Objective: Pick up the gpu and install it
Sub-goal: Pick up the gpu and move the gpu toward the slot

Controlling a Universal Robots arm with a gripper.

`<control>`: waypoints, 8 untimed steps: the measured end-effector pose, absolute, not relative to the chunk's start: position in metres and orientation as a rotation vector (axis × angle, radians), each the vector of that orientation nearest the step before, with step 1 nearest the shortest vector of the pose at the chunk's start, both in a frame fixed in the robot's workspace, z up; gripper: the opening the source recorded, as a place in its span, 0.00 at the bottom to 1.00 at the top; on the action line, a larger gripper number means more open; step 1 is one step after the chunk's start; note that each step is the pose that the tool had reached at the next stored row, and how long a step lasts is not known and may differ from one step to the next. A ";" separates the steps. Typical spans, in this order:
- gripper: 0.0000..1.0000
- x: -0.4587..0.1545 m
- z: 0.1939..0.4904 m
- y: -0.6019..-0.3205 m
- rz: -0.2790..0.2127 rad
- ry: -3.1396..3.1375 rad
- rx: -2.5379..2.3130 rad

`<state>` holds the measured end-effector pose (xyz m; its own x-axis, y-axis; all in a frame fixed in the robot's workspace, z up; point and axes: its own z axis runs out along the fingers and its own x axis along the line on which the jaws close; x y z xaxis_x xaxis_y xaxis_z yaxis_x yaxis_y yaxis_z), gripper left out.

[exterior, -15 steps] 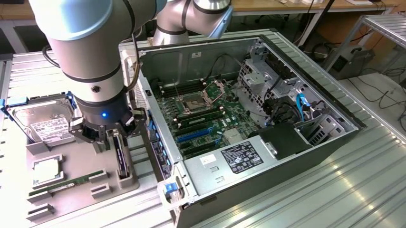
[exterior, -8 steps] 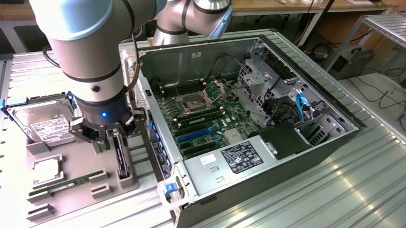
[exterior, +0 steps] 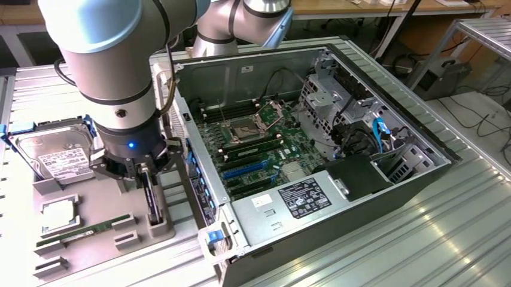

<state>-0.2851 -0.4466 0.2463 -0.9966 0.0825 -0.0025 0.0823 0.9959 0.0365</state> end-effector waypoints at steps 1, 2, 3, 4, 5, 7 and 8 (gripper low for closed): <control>0.34 -0.285 0.246 -0.447 0.057 3.134 0.129; 0.27 -0.285 0.246 -0.447 0.057 3.134 0.129; 0.27 -0.285 0.246 -0.447 0.057 3.134 0.129; 0.27 -0.285 0.246 -0.447 0.058 3.134 0.129; 0.27 -0.285 0.247 -0.447 0.059 3.134 0.129; 0.27 -0.285 0.248 -0.447 0.059 3.134 0.128; 0.27 -0.285 0.249 -0.447 0.060 3.135 0.123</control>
<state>-0.2850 -0.4466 0.2486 -0.9969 0.0781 -0.0024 0.0780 0.9962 0.0382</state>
